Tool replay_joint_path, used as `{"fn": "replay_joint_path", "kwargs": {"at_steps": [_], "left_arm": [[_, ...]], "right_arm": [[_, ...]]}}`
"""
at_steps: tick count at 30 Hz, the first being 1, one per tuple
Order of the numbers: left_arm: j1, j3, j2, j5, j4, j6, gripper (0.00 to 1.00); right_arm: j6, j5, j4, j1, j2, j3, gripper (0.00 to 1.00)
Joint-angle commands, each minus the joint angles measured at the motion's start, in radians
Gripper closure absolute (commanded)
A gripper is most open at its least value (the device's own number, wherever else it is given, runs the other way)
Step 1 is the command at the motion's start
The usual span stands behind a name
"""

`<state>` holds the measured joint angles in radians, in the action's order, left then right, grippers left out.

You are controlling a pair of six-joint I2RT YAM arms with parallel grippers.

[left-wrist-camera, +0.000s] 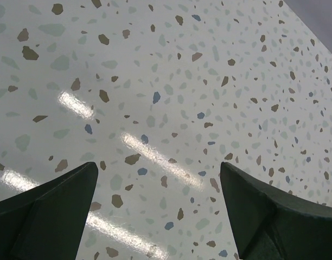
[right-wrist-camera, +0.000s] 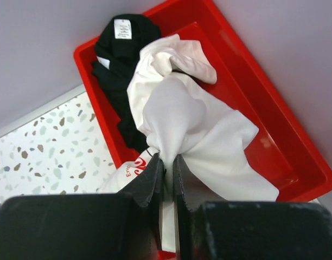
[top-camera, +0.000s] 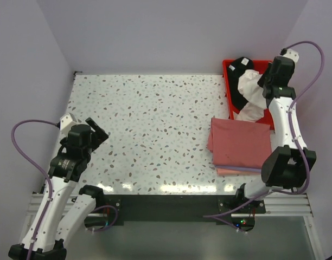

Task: Fold and stack the t-shirts
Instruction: Grab the tshirt from the pile, then move the tshirt to the center of the board

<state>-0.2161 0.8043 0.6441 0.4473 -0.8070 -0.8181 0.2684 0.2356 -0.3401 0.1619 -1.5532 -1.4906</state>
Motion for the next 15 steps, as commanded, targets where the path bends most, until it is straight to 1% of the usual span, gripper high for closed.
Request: {"fn": "replay_joint_path", "kwargs": {"at_steps": [1,5,8,9,11,15], "left_arm": [[0.004,-0.025,0.017,-0.048,0.063,0.004,0.00],[0.004,-0.050,0.029,-0.062,0.074,-0.006,0.00],[0.004,-0.057,0.037,-0.093,0.089,-0.006,0.00],[0.004,-0.059,0.038,-0.104,0.097,-0.006,0.00],[0.004,-0.068,0.040,-0.108,0.100,-0.006,0.00],[0.004,-0.083,0.035,-0.131,0.108,-0.009,0.00]], "right_arm": [[-0.017,-0.004,0.038,-0.031,0.071,-0.074,1.00],[-0.072,0.025,0.026,-0.119,0.117,-0.135,1.00],[-0.109,0.038,0.019,-0.217,0.145,-0.184,1.00],[-0.110,0.015,0.015,-0.255,0.151,-0.213,1.00],[-0.107,-0.025,0.000,-0.291,0.150,-0.252,1.00],[-0.083,-0.154,-0.033,-0.409,0.134,-0.350,1.00]]}}
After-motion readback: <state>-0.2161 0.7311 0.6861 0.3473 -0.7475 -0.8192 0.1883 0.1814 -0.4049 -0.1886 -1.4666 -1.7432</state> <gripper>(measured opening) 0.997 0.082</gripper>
